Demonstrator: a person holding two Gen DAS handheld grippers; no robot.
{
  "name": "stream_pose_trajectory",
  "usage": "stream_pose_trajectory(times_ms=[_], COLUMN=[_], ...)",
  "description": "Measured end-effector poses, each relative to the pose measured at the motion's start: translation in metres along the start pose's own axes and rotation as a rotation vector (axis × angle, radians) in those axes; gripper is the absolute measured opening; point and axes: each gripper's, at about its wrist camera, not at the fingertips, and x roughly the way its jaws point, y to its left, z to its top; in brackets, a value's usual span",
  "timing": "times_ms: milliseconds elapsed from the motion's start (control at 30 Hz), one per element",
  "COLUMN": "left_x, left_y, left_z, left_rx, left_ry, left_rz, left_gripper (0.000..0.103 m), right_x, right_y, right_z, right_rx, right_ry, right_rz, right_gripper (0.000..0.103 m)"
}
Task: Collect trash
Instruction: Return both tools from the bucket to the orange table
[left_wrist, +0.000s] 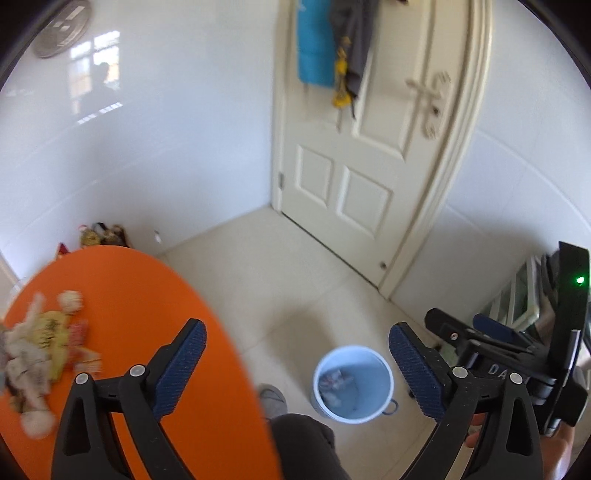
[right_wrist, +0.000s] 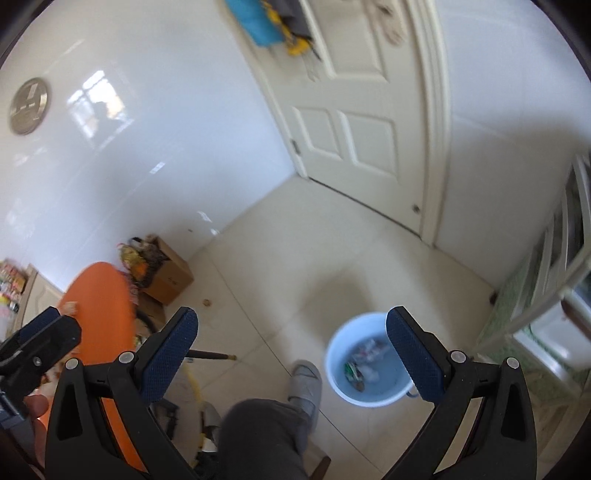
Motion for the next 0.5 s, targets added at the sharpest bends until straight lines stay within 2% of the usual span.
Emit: stream_pose_trajectory(times_ms=[300, 500], left_x=[-0.13, -0.211], left_y=[0.064, 0.093], left_z=[-0.046, -0.09], left_rx=[-0.13, -0.197], left_ry=[-0.181, -0.286], left_rz=[0.123, 0.262], left_gripper=[0.1, 0.102], right_x=[-0.054, -0.084], right_y=[0.115, 0.193], right_z=[0.009, 0.006], right_rx=[-0.179, -0.293], right_ry=[-0.121, -0.186], right_rz=[0.141, 0.241], right_gripper=[0.103, 0.103])
